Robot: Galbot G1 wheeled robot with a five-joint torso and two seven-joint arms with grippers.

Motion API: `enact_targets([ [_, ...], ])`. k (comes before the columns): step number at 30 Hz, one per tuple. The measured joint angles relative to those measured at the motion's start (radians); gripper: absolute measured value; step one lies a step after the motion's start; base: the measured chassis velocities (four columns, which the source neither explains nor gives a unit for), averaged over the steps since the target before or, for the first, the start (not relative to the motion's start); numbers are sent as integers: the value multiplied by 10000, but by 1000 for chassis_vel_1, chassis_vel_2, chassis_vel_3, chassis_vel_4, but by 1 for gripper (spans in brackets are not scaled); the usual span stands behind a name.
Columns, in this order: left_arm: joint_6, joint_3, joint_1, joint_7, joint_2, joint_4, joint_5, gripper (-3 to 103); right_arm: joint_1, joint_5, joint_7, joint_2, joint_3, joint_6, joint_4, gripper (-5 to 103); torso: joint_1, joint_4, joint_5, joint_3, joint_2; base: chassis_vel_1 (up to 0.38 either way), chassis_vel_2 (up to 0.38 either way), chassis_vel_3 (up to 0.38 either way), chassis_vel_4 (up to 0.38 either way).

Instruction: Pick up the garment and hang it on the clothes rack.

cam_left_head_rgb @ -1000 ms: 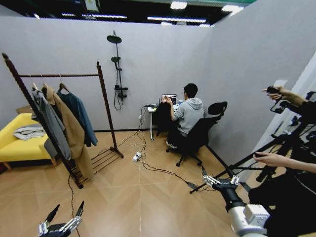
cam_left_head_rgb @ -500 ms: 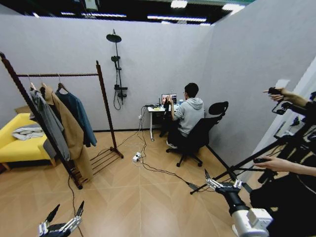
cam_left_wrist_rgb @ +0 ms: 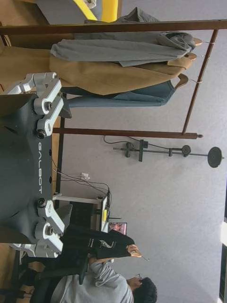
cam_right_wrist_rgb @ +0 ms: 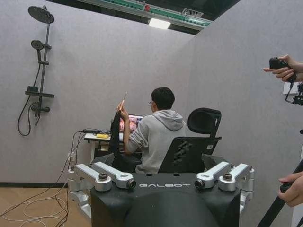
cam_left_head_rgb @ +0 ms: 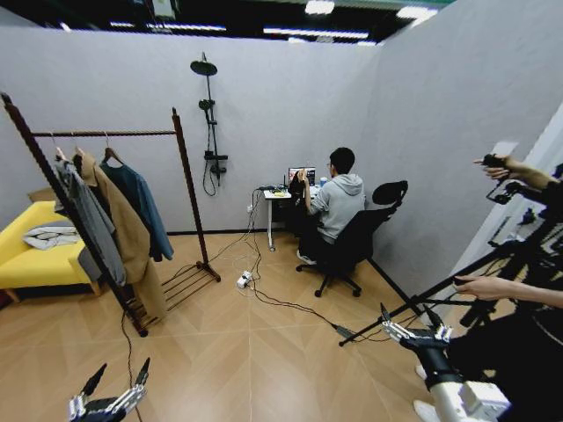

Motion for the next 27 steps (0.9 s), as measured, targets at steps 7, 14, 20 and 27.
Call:
enact_targets([
  [7,0,0,0,0,0,0,-1,100,25,-231,4,114,-215,68,-67,100,0,-3,1,0,0,0,0,0,0],
  [14,0,0,0,0,0,0,0,100,203,-377,-6,151,-398,-108,-88,100,1,1,0,0,0,0,0,0,0],
  [20,0,0,0,0,0,0,0,100,240,-447,12,157,-423,-218,-90,100,0,0,0,0,0,0,0,0,0],
  [27,0,0,0,0,0,0,0,100,244,-449,17,157,-425,-223,-91,100,1,0,0,0,0,0,0,0,0],
])
